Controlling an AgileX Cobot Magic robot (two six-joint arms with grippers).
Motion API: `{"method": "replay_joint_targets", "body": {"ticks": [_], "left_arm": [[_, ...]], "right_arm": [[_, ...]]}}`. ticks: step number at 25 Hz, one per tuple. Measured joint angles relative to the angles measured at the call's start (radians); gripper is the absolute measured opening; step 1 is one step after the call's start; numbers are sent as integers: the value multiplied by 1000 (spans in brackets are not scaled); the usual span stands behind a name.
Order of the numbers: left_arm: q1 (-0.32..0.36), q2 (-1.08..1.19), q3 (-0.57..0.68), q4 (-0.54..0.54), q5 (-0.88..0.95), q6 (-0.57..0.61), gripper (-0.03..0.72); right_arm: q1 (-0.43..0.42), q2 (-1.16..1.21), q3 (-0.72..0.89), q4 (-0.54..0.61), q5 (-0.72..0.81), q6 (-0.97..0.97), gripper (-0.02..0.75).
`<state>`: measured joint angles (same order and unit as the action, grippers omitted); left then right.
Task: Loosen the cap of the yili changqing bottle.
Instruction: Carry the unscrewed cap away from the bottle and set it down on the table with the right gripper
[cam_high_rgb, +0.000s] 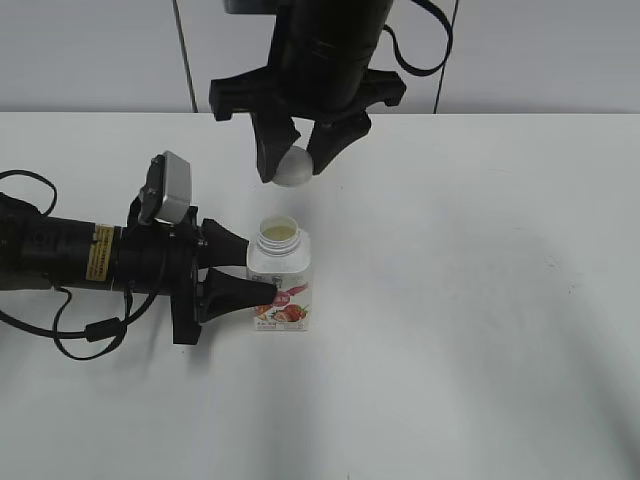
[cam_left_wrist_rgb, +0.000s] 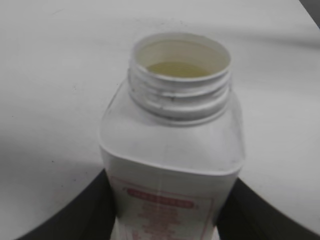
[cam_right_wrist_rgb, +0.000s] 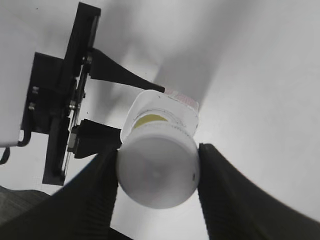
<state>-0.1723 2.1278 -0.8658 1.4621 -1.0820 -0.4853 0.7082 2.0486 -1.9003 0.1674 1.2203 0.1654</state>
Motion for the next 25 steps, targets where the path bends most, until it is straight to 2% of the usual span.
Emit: {"method": "replay_joint_targets", "body": {"ticks": [5, 9, 12, 20, 25], "left_arm": [[0, 0, 0, 0, 0, 0, 365], [0, 0, 0, 0, 1, 0, 365], [0, 0, 0, 0, 1, 0, 365], [0, 0, 0, 0, 1, 0, 365], [0, 0, 0, 0, 1, 0, 365]], "right_arm": [[-9, 0, 0, -7, 0, 50, 389], [-55, 0, 0, -9, 0, 29, 388], [-124, 0, 2, -29, 0, 10, 388], [-382, -4, 63, -44, -1, -36, 388], [-495, -5, 152, -120, -1, -59, 388]]}}
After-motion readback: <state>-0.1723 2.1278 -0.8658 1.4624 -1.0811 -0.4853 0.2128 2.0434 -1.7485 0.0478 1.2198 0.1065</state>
